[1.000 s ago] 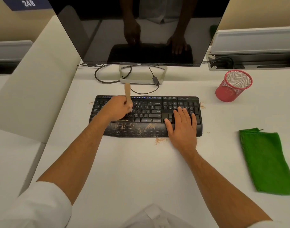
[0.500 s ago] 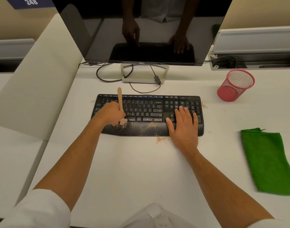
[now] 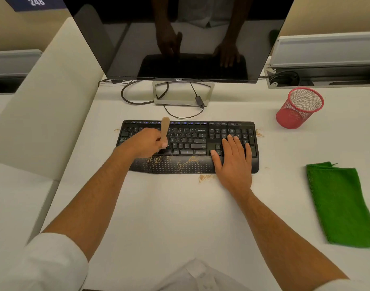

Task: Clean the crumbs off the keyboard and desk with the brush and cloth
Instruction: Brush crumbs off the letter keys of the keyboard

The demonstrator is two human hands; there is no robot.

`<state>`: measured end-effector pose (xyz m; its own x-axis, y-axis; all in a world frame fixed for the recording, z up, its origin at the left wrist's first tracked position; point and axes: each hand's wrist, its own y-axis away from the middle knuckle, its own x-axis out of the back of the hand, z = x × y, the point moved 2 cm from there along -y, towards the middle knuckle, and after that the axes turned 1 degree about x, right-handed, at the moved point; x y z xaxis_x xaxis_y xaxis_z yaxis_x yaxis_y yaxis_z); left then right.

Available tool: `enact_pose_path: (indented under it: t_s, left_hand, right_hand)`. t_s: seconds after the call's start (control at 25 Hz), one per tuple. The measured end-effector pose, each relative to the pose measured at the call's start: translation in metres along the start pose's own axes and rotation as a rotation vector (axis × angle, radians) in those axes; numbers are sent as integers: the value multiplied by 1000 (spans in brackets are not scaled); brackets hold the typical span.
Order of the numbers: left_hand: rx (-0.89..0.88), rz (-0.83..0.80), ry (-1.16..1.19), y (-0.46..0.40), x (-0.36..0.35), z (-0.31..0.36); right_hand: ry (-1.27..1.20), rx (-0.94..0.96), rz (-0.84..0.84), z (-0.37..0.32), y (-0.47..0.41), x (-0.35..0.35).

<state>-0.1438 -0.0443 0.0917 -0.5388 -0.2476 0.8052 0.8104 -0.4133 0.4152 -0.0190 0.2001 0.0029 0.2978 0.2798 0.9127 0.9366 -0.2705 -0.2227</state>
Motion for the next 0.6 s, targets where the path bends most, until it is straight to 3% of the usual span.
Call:
enact_pose_path:
  t_s: [0.12, 0.32, 0.52, 0.6]
  left_hand:
    - [-35, -118, -174, -5, 14, 3]
    - [-87, 40, -138, -11, 16, 12]
    - [-37, -157, -230, -5, 14, 10]
    - [-38, -121, -225, -3, 20, 14]
  right_hand:
    - [1, 1, -12, -1, -1, -1]
    - [-9, 0, -6, 0, -1, 0]
    - [-6, -2, -10, 0, -1, 0]
    - [-9, 0, -9, 0, -1, -1]
